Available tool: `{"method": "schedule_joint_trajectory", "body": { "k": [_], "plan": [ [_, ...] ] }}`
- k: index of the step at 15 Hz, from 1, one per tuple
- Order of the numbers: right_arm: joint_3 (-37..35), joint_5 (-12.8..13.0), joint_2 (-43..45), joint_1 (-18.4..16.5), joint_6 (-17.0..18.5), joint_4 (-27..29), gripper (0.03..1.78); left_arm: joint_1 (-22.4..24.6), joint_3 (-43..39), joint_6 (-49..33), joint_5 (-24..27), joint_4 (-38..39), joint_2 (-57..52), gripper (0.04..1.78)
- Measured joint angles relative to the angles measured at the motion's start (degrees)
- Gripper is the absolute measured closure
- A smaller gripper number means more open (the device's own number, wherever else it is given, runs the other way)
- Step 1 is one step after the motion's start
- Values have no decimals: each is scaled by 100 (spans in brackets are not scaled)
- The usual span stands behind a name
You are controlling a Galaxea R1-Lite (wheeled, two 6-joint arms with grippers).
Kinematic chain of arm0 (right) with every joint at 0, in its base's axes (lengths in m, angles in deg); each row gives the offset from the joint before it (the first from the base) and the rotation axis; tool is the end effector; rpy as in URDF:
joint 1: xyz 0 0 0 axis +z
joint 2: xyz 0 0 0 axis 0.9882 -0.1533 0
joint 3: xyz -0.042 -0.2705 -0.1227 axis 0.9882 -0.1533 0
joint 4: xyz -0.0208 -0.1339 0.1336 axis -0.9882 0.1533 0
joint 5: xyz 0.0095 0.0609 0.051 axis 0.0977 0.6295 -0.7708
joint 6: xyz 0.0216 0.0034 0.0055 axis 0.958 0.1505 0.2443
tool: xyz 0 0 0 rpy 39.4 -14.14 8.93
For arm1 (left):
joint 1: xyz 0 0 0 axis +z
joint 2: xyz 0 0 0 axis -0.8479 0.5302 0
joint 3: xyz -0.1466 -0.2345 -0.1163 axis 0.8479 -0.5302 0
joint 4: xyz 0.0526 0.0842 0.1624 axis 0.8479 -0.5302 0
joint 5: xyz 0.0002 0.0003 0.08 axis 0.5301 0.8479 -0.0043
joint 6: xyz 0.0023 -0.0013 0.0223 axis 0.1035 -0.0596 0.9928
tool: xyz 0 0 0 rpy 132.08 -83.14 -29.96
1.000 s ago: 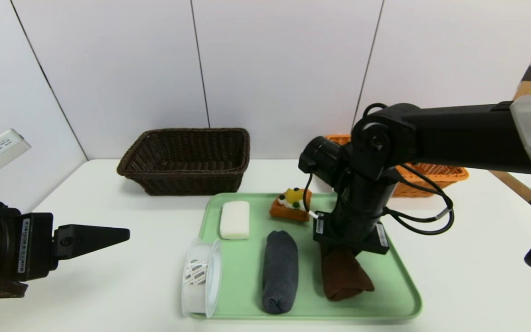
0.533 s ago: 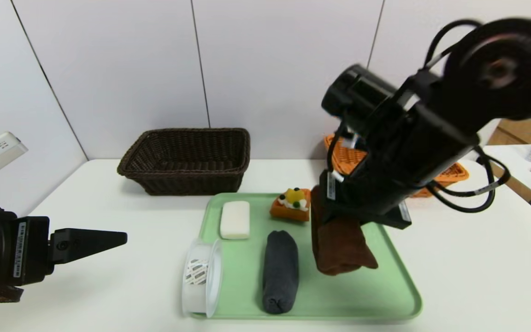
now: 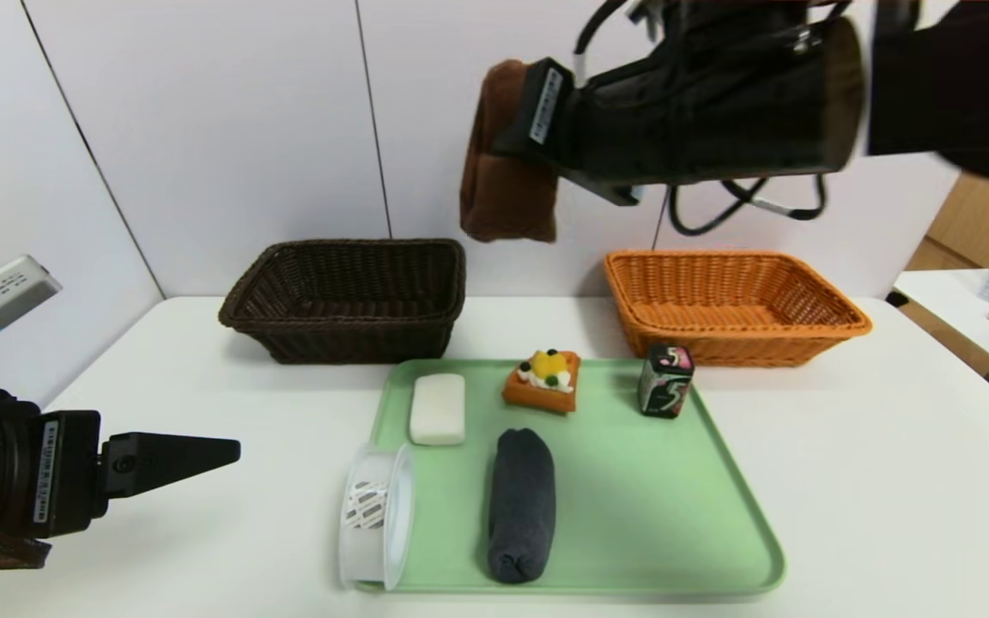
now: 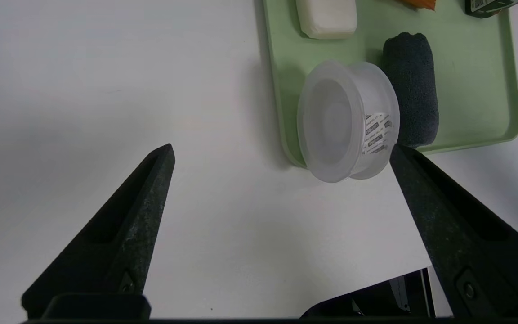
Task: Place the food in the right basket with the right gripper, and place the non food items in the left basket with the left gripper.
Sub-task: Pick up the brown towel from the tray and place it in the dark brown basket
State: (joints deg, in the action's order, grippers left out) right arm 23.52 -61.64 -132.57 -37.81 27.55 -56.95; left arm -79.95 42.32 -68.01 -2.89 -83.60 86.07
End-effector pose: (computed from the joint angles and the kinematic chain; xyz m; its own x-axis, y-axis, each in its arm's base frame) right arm 0.2671 0.2492 0.3469 0.7755 0.5933 -0.2158 -0.4537 0.7614 0.4630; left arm 0.1201 -0.0501 0.2541 0.7072 -0.3598 -0.6087 0.1589 0.9197 -0.3590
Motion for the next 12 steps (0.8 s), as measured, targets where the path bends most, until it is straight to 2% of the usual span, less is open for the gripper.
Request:
{"method": "schedule_joint_trajectory", "body": {
  "k": [2,4,7,9,10,12],
  "plan": [
    [24,127,-650,-35,-577,-1395,141,0,-110,-85,-9,0,7,13],
    [61,184,-1281,-84,-1100,-2469,141,0,-168,-280,-11,0,-2,13],
    [85,219,-2271,-195,-1629,-4139,141,4,-290,-335,-44,-9,-130,13],
    [94,154,-2767,-222,-1692,-4801,141,12,-419,-339,-61,-38,-282,13],
    [96,27,-2973,-222,-1693,-5035,141,26,-499,-339,-63,-44,-354,13],
    [102,-172,-3250,-222,-1692,-5177,141,116,-669,-339,-66,-49,-491,13]
  ]
}}
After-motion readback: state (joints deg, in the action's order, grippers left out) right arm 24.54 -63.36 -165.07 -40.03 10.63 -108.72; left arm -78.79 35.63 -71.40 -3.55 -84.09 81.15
